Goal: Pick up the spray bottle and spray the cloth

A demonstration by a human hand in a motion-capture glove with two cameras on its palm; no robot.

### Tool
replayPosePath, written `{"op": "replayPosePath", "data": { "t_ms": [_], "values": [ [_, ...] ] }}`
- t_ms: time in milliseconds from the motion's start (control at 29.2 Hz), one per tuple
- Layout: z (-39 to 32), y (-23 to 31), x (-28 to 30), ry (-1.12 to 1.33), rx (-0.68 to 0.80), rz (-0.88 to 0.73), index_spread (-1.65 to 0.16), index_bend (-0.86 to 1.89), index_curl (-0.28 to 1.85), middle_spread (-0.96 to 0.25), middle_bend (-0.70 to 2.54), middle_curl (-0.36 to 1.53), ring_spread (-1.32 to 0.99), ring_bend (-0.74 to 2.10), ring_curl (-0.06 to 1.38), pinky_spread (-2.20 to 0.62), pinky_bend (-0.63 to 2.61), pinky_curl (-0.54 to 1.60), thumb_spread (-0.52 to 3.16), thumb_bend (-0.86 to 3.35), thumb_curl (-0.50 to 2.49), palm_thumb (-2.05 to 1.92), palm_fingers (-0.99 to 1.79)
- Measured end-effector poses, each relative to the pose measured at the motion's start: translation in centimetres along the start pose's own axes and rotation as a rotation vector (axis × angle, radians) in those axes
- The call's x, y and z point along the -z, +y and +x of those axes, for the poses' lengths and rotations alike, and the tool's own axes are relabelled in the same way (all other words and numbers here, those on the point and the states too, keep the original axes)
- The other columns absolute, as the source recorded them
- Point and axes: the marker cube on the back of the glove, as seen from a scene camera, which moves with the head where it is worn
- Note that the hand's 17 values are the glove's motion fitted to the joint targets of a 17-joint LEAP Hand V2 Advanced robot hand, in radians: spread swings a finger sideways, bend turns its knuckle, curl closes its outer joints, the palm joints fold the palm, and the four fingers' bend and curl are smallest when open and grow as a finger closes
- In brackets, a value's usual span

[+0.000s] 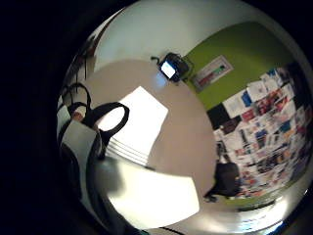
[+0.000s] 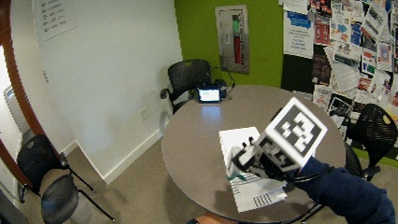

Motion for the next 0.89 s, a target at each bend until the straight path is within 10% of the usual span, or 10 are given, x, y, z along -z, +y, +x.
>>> {"op": "replayPosePath", "data": {
  "t_ms": [479, 890],
  "values": [
    [4.1, -6.4, -3.6, -0.820, -0.526, 0.110, -0.29, 0.19, 0.58, -0.17, 0.62, 0.51, -0.24, 0.62, 0.45, -0.32, 0.44, 0.40, 0.40, -0.04, 0.74, 0.95, 1.35],
    [5.1, -10.2, -9.0, -1.086, -0.628, 0.157, -0.28, 0.17, 0.56, -0.14, 0.57, 0.50, -0.21, 0.61, 0.44, -0.31, 0.46, 0.40, 0.58, -0.03, 0.70, 0.95, 1.29]
  ]
}}
